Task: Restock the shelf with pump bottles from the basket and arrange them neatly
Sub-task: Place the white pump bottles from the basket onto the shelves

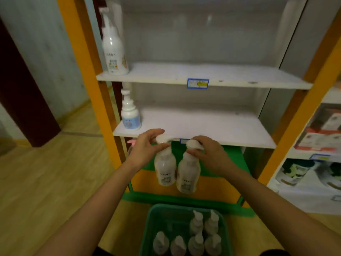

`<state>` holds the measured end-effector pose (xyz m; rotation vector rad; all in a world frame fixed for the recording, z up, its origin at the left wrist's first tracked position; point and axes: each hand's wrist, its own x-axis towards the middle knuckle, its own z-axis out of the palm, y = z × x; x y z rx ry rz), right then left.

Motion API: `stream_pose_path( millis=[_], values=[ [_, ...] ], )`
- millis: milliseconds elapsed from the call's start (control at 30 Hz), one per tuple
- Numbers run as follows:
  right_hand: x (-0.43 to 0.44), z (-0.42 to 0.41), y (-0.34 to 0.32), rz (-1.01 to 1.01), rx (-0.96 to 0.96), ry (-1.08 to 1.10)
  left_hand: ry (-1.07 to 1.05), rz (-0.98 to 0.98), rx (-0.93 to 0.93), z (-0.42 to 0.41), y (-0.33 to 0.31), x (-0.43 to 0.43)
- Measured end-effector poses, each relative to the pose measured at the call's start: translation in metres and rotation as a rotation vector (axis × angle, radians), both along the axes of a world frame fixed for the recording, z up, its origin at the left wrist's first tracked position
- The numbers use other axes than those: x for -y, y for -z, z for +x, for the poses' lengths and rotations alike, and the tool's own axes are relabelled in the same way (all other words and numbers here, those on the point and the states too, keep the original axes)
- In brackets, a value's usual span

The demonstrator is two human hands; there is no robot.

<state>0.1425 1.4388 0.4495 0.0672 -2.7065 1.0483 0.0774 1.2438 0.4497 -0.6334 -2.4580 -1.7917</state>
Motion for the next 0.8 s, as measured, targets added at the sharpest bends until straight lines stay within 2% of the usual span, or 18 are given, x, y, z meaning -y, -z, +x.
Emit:
stream_pose_path(
  millis=[133,400,800],
  values=[
    [0.003,0.013,-0.048,-0.032,-0.111,-0.007,-0.023,0.032,-0.009,0.014,-0.048,0.004],
    [0.018,0.005,-0.109,-0.027,-0.207,-0.027,-0.088,0.024,-0.131,0.015,-0.117,0.024],
    [0.061,-0.101,-0.235,-0.036,-0.401,-0.034,-0.163,0.067,-0.23,-0.042,-0.202,0.067]
  ],
)
